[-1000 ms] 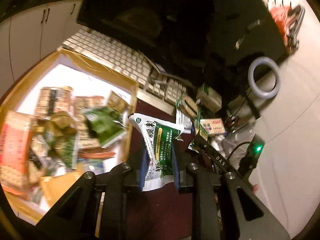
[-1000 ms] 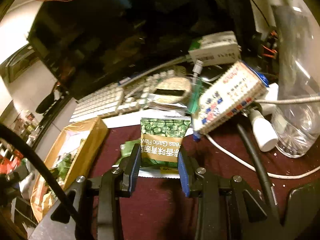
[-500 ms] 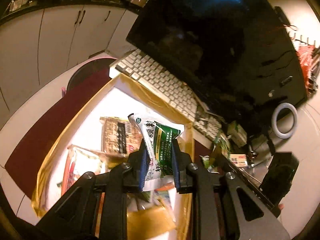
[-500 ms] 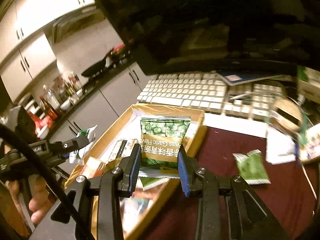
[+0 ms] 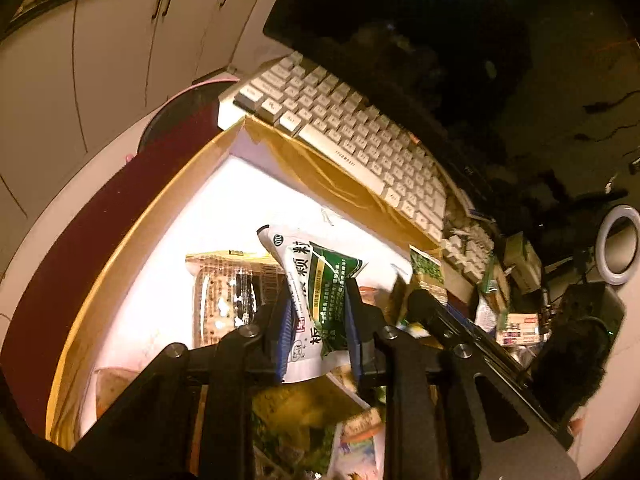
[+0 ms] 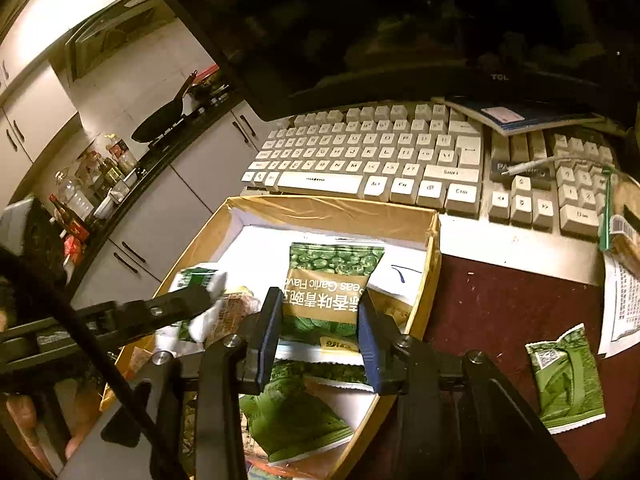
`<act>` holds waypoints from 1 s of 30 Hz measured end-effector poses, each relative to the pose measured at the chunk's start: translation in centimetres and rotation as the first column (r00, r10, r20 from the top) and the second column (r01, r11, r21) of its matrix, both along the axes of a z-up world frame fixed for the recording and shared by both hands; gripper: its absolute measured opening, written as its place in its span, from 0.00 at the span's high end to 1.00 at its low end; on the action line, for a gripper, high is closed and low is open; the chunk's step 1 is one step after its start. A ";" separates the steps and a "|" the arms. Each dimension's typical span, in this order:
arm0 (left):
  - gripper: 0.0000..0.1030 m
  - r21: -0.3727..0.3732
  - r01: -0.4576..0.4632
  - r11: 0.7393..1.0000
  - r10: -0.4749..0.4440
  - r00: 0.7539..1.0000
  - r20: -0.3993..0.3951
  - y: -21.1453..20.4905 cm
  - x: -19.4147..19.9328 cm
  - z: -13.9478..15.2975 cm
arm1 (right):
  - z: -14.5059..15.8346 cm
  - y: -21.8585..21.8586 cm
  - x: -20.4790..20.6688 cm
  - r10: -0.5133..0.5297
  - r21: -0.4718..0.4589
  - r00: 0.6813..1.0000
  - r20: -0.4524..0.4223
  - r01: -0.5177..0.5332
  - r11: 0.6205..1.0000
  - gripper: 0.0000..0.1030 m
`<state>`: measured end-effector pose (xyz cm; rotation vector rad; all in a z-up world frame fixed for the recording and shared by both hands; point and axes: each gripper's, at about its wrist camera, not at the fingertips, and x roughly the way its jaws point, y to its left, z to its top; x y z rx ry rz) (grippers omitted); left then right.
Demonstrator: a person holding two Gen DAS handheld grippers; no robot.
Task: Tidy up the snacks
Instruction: 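Carry both packets into the tray and open both tools, then grasp the green pea snack bag on the cloth with the left tool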
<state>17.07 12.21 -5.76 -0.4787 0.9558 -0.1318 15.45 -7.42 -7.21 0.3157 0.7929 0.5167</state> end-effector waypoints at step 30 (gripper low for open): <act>0.26 0.153 0.285 0.946 -0.296 0.954 0.056 -17.4 -6.3 0.7 | -3.9 -20.4 -7.2 -0.379 0.226 0.921 -0.089 0.389 0.893 0.39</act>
